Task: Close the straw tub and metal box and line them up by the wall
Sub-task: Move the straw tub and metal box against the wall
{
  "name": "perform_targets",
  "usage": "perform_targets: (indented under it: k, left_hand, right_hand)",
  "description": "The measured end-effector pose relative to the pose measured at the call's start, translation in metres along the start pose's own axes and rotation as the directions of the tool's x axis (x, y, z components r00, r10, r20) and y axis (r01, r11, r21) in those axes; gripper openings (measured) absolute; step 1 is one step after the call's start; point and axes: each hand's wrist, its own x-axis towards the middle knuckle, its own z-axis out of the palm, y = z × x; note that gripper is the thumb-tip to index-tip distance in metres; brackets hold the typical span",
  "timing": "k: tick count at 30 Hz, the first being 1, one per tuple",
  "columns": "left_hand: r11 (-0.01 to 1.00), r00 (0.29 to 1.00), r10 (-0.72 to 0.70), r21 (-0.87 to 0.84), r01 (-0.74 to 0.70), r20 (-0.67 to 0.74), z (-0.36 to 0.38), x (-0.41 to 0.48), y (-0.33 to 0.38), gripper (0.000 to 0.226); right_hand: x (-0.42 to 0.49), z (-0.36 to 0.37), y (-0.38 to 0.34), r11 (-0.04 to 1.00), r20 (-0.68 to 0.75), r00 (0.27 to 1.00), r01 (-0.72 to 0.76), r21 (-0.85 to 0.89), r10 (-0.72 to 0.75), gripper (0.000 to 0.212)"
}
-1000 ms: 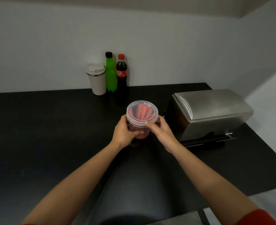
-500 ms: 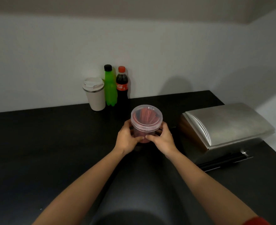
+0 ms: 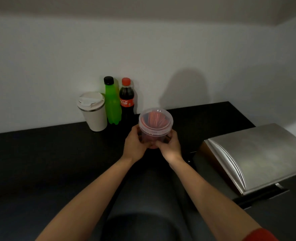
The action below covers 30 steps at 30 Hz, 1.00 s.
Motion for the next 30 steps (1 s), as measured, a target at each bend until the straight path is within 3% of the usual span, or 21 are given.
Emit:
perform_targets:
  k: [13,22,30]
  left_hand:
    - [0.999,0.999,-0.03,0.035,0.03,-0.02,0.004,0.052,-0.014,0.066]
    - [0.997,0.998,-0.001,0.072,0.005,-0.057,0.015,0.076,-0.019,0.064]
    - [0.996,0.998,-0.001,0.087,0.007,-0.065,0.014,0.091,-0.02,0.063]
  right_hand:
    - [0.035,0.014,-0.007,0.988,-0.036,0.994,0.106,0.112,-0.102,0.062]
    - [0.056,0.022,-0.015,0.992,-0.102,0.991,0.099,0.075,-0.091,0.061]
    - [0.07,0.028,-0.018,0.992,-0.075,0.991,0.113,0.055,-0.109,0.065]
